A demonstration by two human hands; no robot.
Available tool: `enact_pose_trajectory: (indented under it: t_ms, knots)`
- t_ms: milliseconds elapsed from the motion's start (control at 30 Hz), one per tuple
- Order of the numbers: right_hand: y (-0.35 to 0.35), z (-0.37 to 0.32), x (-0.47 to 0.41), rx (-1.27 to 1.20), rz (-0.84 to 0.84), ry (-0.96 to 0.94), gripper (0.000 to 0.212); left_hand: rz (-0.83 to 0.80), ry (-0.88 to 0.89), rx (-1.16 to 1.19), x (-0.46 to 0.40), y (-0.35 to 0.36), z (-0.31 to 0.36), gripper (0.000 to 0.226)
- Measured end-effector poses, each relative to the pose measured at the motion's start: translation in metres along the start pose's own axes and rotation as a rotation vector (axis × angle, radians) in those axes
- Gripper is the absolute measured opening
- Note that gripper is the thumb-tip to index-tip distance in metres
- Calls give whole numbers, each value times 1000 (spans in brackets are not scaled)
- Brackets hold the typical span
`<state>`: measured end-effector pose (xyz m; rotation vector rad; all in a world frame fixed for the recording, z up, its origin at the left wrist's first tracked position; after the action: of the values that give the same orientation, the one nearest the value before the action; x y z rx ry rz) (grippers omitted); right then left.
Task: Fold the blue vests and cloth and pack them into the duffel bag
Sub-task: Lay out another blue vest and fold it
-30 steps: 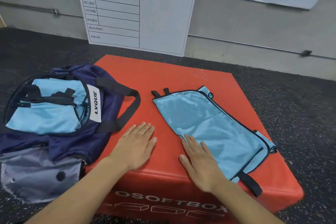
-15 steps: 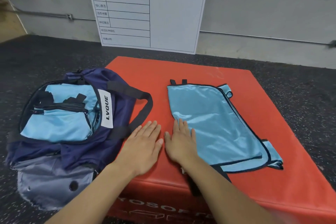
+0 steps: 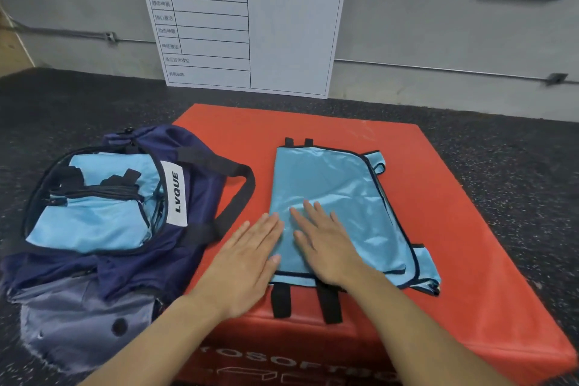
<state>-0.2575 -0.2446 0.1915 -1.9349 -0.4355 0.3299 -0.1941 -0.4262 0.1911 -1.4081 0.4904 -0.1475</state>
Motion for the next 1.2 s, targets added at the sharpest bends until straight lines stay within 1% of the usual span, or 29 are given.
enact_pose_trajectory:
  t_ms: [67, 167, 233, 333, 433, 533, 567, 667, 767, 833, 967, 1033, 1100, 1200]
  knots:
    - [0, 17, 21, 125, -37, -4, 83, -22, 63, 19, 0, 6, 16, 58]
    - [4, 35, 50, 178, -80, 63, 89, -91, 89, 29, 6, 20, 26, 59]
    - [6, 42, 70, 184, -88, 91, 93, -132, 86, 27, 13, 27, 27, 65]
    - [0, 51, 102, 169, -91, 86, 88, -135, 88, 72, 22, 27, 25, 78]
    - [-9, 64, 134, 187, -96, 64, 83, -136, 71, 126, 35, 17, 23, 81]
    - [-19, 80, 160, 199, -102, 39, 78, -250, 39, 154, 49, 9, 16, 95]
    - [-23, 85, 167, 202, -107, 33, 77, -265, 28, 155, 53, 5, 13, 97]
    - [-35, 101, 186, 181, -114, 18, 73, -285, 1, 136, 65, -1, 3, 99]
    - [-45, 120, 201, 165, -84, 10, 71, -300, -16, 142, 76, -8, -5, 101]
    - [-54, 133, 208, 176, -39, 2, 65, -300, -11, 113, 81, -10, -8, 97]
    - [-63, 146, 214, 223, 25, -24, 50, -283, 5, 35, 82, -6, -12, 67]
    - [-61, 144, 211, 242, 33, -55, 48, -228, 36, 28, 79, -3, -13, 59]
    - [-61, 141, 205, 251, 28, -66, 49, -188, 64, 25, 73, -1, -12, 54]
    - [-64, 140, 192, 258, 18, -83, 49, -167, 95, 32, 63, 1, -12, 55]
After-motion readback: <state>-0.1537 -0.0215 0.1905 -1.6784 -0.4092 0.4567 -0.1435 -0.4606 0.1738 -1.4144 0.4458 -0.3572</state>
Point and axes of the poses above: each hand's wrist, its own x-axis away from the middle knuckle, its own y-axis out of the palm, z = x × y, the point moved 3 cm from there along -x, towards the middle knuckle, and after that the axes turned 2 degrees about -x, right-handed, at the moved point
